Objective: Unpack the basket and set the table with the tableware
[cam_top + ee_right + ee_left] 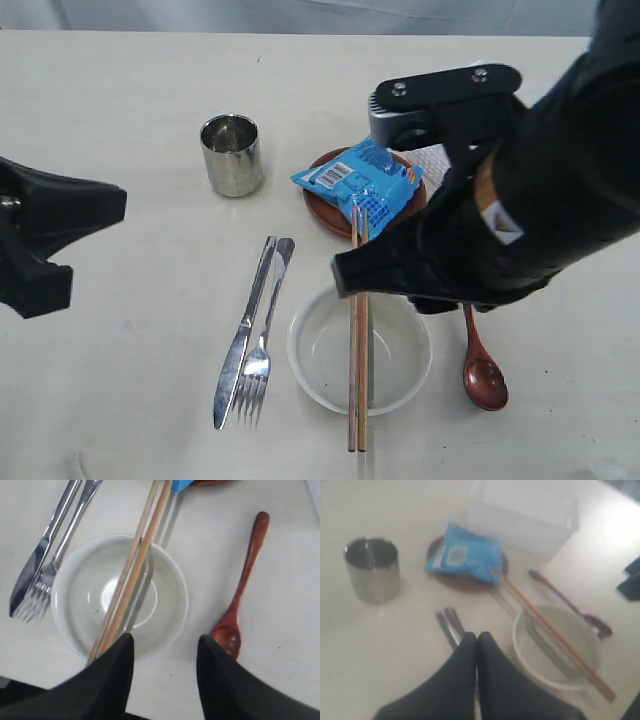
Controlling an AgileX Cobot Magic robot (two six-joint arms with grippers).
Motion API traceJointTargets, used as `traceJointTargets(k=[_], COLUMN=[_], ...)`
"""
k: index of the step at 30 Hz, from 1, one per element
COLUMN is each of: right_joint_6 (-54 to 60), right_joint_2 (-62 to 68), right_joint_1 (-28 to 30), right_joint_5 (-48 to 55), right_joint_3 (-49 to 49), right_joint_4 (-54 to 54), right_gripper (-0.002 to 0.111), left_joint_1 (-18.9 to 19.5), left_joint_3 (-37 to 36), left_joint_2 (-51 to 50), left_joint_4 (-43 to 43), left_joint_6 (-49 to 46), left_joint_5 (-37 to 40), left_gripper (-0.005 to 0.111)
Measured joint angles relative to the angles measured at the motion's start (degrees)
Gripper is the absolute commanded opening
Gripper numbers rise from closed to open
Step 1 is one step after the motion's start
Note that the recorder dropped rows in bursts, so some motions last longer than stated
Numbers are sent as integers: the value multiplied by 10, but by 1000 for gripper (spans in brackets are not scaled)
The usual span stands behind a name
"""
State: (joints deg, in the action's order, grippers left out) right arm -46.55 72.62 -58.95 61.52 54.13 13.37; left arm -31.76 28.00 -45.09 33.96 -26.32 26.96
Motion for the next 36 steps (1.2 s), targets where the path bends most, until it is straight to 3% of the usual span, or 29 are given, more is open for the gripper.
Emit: traceJointTargets(k=[7,11,14,16,19,20,27,36], right_joint_6=[97,118,126,127,127,127,131,133], right_joint_2=[-102,-154,-222,-264,-311,-331,-384,-389], right_joint_1=[0,0,0,0,0,0,0,0], right_joint_5=[49,70,78,81,81,80,77,82], right_joint_3=[0,-11,-71,-121,-172,-191,-202,-202], right_joint_4=[14,51,100,114,116,117,129,131], right_gripper=[40,40,40,40,40,40,40,40], left_joint_1=[0,-5,-51,-76,-82,-82,-82,-135], left_joint_3=[97,110,111,115,140,161,283,304], left_joint_2=[-172,-261,-318,-338,-376,-402,-537,-602], left_joint_4=[-254,-285,-288,-288,-288,-288,-288,-291], left_joint_6=[192,270,382,421,446,451,443,430], left_joint_5=[149,175,152,136,133,134,154,155], left_gripper=[0,0,1,9,37,40,40,40])
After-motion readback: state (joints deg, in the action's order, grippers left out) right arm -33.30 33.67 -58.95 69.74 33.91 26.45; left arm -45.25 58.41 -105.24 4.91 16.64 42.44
